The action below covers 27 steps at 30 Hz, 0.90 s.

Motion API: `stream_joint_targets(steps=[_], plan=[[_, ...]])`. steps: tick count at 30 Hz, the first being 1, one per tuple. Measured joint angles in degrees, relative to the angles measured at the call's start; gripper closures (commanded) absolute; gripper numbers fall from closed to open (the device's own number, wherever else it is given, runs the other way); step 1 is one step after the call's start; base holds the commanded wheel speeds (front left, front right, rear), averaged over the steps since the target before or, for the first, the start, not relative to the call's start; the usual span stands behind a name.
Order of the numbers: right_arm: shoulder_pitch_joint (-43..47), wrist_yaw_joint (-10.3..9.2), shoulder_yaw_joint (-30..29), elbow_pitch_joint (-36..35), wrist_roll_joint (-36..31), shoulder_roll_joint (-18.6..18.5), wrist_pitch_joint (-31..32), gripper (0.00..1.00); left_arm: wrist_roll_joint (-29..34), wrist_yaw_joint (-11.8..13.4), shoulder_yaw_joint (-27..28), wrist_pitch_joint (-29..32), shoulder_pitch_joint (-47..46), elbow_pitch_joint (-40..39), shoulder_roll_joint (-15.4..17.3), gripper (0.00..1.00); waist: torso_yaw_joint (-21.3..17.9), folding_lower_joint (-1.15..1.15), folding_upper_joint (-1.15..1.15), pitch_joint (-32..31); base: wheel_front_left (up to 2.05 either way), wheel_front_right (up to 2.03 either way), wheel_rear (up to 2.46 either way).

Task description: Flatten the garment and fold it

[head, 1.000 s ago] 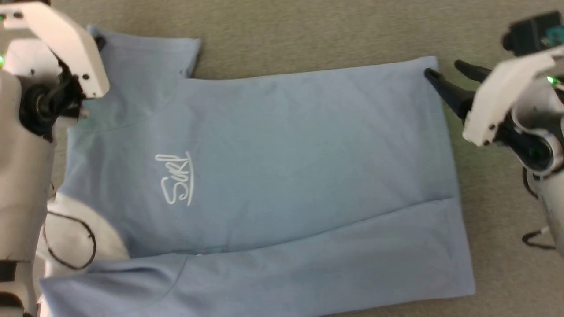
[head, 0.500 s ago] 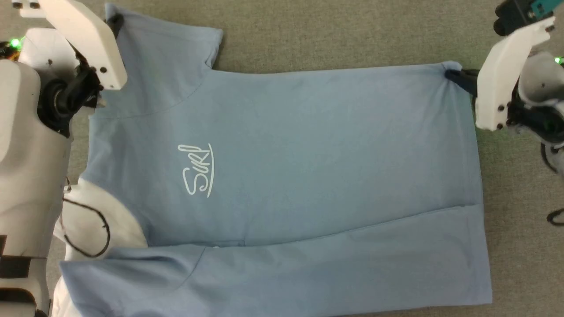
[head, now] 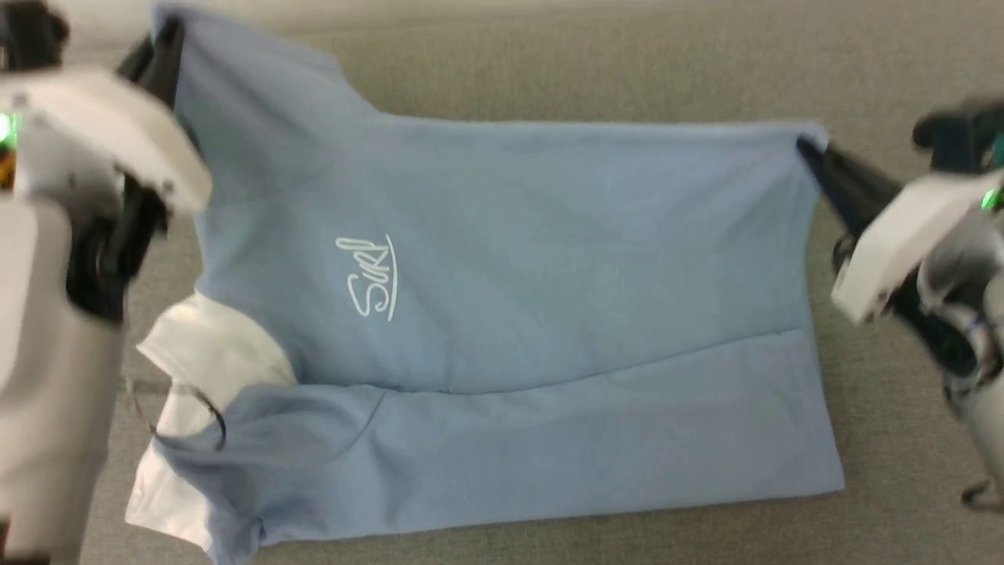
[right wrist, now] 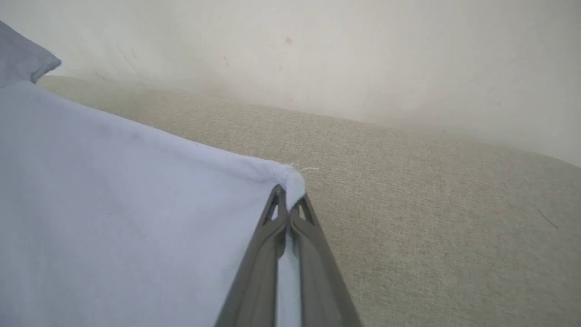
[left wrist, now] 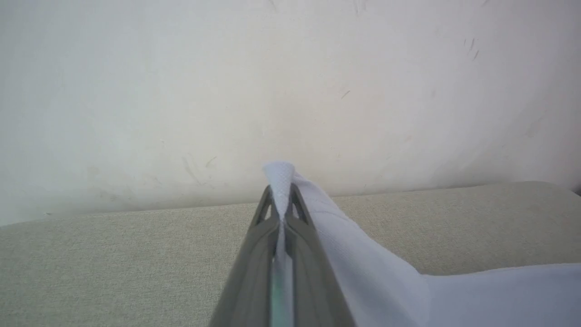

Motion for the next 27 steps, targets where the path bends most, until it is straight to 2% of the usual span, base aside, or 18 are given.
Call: stream_joint_targets(steps=[8, 12, 14, 15, 16, 17, 18, 20, 21, 22, 27], plan=[[18.63, 0.00, -5.65, -2.61, -1.23, 3.49, -2.56, 1.00, -2.94, 6.62, 4.38, -1.59, 26.24, -15.21, 2.14, 1.00, -0.23, -0.02, 0.00, -7.11, 0.00, 0.00, 0.00], [25.72, 0.00, -8.55, -1.97, -0.96, 6.33, -2.52, 0.98, -4.50, 9.32, 5.00, -1.49, 39.37, -20.80, 1.97, 1.00, -0.27, -0.02, 0.00, -9.89, 0.00, 0.00, 0.00], [28.52, 0.00, -9.42, -1.33, -1.25, 7.51, -2.53, 0.85, -5.24, 10.24, 4.63, -1.36, 44.47, -22.63, 1.27, 1.00, -0.31, -0.02, 0.00, -10.96, 0.00, 0.00, 0.00], [29.65, 0.00, -9.88, -0.96, -1.27, 8.04, -2.57, 0.72, -5.60, 10.72, 4.55, -1.08, 46.62, -23.39, 1.00, 1.00, -0.34, -0.02, 0.00, -11.40, 0.00, 0.00, 0.00], [30.67, 0.00, -10.32, -0.59, -1.29, 8.55, -2.57, 0.54, -5.88, 11.36, 4.57, -1.02, 48.59, -24.16, 0.73, 1.00, -0.39, -0.02, 0.00, -11.82, 0.00, 0.00, 0.00], [31.53, 0.00, -10.74, -0.37, -1.31, 9.04, -2.58, 0.16, -6.02, 11.92, 4.53, -0.94, 50.31, -24.83, 0.56, 1.00, -0.45, -0.01, 0.00, -12.18, 0.00, 0.00, 0.00], [32.21, 0.00, -11.25, -0.15, -1.32, 9.54, -2.58, 0.03, -6.17, 12.35, 4.45, -0.67, 51.86, -25.35, 0.51, 1.00, -0.54, -0.01, 0.00, -12.51, 0.00, 0.00, 0.00], [33.50, 0.00, -11.99, -0.21, -1.55, 10.18, -2.64, 0.00, -6.91, 12.85, 4.43, -0.41, 54.49, -26.46, 0.08, 1.00, -0.73, -0.01, 0.00, -13.09, 0.00, 0.00, 0.00], [34.08, 0.00, -12.40, -0.42, -1.80, 10.42, -2.77, 0.00, -7.03, 12.93, 4.31, -0.41, 55.28, -26.89, -0.20, 0.23, -0.80, -0.01, 0.00, -13.30, 0.00, 0.00, 0.00], [34.63, 0.00, -12.84, -0.89, -1.79, 10.66, -3.16, 0.00, -6.99, 12.90, 3.88, -0.45, 55.81, -27.27, -0.21, 0.00, -0.85, -0.01, 0.00, -13.48, 0.00, 0.00, 0.00], [37.02, 0.00, -15.25, -6.95, -3.65, 11.31, -5.20, 0.00, -4.86, 13.45, 4.79, -7.59, 56.03, -29.02, -2.38, 0.00, -0.72, 0.00, 0.00, -14.11, 0.00, 0.00, 0.00]])
